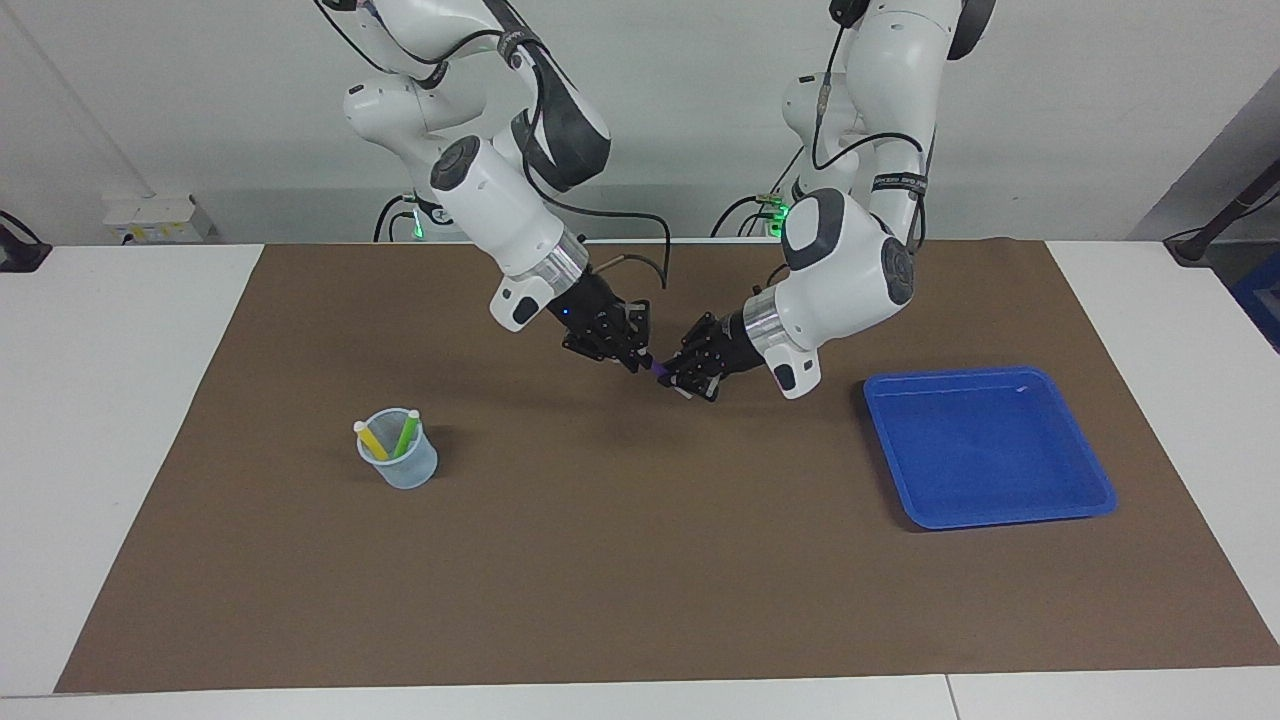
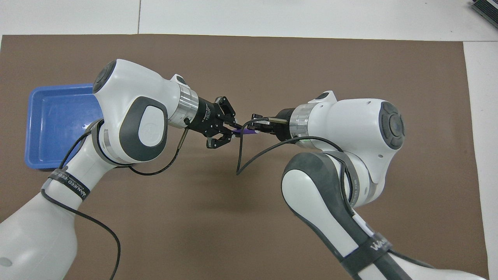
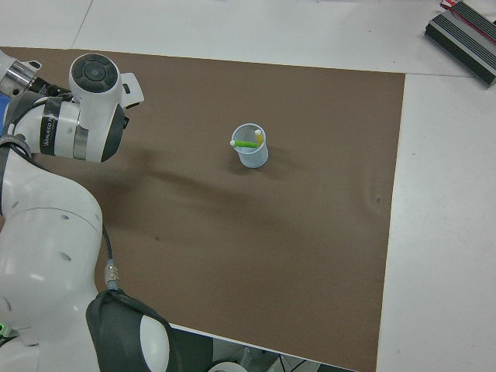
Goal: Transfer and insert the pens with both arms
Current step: 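Close the right gripper on the purple pen's free end, then open the left gripper while the right gripper pulls the purple pen away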
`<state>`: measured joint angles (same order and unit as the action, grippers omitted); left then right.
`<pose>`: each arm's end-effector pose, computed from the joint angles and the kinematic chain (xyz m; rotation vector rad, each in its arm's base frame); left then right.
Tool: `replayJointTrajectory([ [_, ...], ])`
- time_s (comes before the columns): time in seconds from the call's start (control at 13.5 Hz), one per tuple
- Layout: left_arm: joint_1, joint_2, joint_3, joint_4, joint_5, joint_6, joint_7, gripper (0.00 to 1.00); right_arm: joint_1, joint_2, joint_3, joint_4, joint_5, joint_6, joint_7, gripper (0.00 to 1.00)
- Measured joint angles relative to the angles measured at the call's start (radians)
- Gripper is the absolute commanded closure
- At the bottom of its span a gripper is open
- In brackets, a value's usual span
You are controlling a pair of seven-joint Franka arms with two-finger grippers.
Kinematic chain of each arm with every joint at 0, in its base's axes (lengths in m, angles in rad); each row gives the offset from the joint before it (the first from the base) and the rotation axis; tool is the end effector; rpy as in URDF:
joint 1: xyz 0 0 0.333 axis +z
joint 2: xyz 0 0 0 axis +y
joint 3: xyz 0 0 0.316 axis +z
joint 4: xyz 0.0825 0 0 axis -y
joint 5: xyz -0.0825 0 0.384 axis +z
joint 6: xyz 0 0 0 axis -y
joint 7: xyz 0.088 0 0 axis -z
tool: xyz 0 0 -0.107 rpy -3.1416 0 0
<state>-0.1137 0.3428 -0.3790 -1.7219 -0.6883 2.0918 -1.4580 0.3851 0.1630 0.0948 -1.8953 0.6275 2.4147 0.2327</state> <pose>0.5743 -0.3170 0.4168 2.0397 1.6048 -0.7887 0.5593 0.2916 0.4563 -2.5327 0.2019 -0.1863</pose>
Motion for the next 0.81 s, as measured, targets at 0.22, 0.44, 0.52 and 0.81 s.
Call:
replayJointTrajectory([
  [0.22,0.0,0.0,0.0,0.0,0.0,0.0,-0.001,0.32,0.0,0.0,0.0,0.001,0.0,0.0,0.0,1.0],
  [0.44,-0.002,-0.003,-0.001,0.002,0.0,0.0,0.002,0.0,-0.002,0.002,-0.004,0.007,0.0,0.001,-0.001,1.0],
  [0.52,-0.005,-0.01,-0.001,0.003,0.0,0.0,0.002,0.0,-0.005,0.002,-0.005,0.012,0.0,0.001,-0.002,1.0],
  [0.81,-0.009,-0.061,0.004,0.002,0.002,-0.002,-0.001,0.0,-0.021,0.003,-0.013,0.036,-0.039,-0.006,-0.009,1.0],
])
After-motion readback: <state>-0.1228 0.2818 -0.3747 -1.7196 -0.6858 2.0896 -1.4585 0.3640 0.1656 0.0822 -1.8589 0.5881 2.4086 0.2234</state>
